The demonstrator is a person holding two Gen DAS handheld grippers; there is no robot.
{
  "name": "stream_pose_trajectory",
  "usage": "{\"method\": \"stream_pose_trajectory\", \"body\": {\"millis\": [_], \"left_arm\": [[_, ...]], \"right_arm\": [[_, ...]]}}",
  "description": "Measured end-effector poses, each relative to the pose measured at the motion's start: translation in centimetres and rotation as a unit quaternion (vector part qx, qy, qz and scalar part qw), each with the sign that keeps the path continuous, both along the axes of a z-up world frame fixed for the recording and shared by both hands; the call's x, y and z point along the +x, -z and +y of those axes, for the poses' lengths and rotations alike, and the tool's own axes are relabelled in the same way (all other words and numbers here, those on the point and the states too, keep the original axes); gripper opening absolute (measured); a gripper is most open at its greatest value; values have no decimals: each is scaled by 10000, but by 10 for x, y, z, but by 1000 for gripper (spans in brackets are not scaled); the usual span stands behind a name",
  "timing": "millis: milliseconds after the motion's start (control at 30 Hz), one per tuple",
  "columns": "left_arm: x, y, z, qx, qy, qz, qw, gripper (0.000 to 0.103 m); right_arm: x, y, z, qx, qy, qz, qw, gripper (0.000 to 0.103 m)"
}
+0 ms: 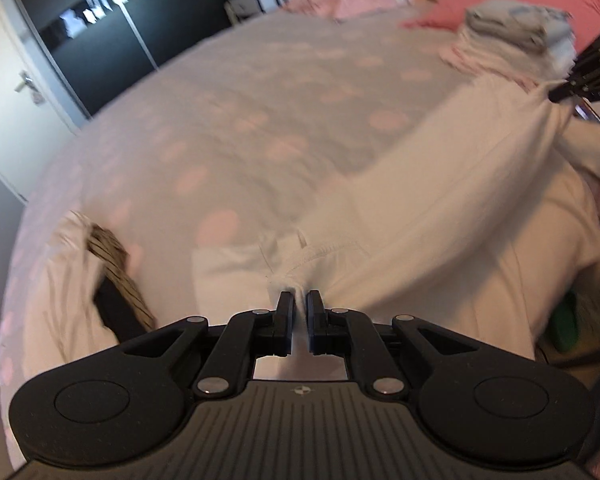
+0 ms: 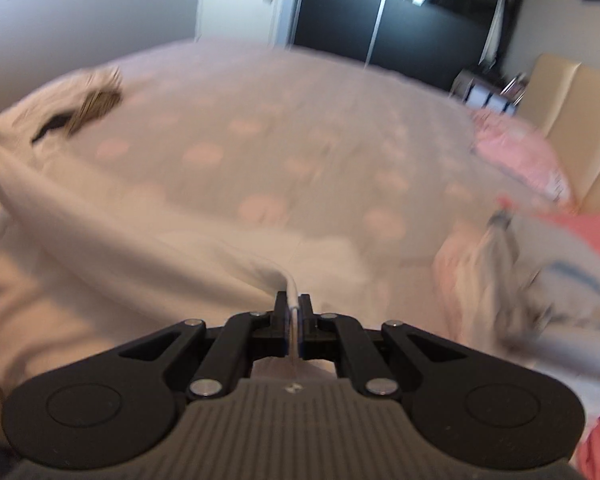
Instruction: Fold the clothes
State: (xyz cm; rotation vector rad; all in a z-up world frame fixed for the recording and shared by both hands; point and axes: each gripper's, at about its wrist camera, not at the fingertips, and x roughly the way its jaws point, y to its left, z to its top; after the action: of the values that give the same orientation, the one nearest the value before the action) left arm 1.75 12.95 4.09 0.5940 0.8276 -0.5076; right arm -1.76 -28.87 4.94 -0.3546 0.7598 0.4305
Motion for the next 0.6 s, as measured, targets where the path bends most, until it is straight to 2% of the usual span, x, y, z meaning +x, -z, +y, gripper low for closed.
{"method": "stream_pose_trajectory", "body": {"millis": [167, 367, 533, 600], "left_arm": [[-7, 32, -6, 434, 374, 564, 9968, 5], [-15, 61, -13, 932, 740, 903, 9888, 5], [-14, 66, -10, 961, 767, 1161, 9856, 7], [-13, 60, -7, 842, 729, 1181, 9867, 13]], "right_arm": [[-8, 23, -1, -249, -492, 546, 9970, 4], [-20, 50, 7, -574, -960, 1031, 9884, 5], [-25, 57, 9, -745, -1139, 1222, 9831, 9], [-26, 52, 8, -694, -1113, 1206, 9840, 10]]}}
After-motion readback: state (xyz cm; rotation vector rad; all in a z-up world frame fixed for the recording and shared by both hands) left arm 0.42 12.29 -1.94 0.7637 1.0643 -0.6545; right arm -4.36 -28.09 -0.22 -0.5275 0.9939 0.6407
